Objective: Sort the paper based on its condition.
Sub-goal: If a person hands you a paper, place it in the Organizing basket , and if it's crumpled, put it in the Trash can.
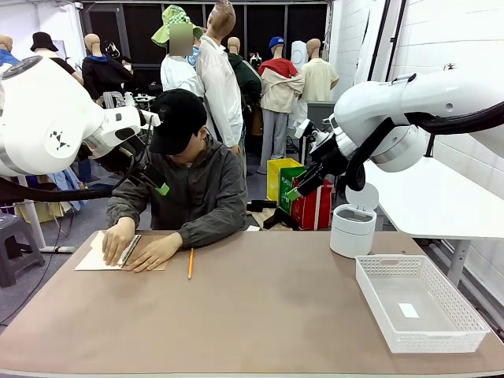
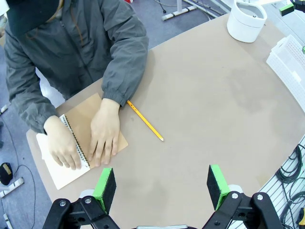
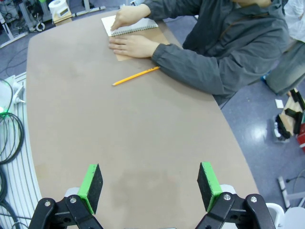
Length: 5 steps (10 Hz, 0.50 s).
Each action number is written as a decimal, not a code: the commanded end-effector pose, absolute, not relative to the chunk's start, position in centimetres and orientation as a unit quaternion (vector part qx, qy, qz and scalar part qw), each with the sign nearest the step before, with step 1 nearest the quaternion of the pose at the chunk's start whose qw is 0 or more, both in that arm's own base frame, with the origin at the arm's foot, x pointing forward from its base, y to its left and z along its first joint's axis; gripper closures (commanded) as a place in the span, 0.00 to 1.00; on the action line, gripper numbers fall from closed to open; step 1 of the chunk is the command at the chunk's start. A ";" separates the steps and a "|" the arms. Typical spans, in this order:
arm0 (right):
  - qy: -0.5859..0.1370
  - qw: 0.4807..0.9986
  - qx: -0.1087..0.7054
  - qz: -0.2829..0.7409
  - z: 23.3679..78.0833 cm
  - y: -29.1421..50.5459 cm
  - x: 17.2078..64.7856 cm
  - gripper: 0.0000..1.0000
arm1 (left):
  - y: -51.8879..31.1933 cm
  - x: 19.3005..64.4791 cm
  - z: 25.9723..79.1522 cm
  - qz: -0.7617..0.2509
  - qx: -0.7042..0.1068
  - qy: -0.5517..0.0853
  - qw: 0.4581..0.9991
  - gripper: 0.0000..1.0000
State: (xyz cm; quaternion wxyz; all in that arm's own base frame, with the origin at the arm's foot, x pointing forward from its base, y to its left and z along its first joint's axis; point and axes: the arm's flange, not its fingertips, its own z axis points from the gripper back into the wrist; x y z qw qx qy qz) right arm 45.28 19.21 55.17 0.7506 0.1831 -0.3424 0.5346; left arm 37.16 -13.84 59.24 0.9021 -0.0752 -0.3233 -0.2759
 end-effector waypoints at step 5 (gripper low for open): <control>-0.344 0.752 0.180 0.533 55.2 19.2 45.3 0.00 | -13.7 37.2 59.4 -0.275 -0.076 -0.325 0.902 0.00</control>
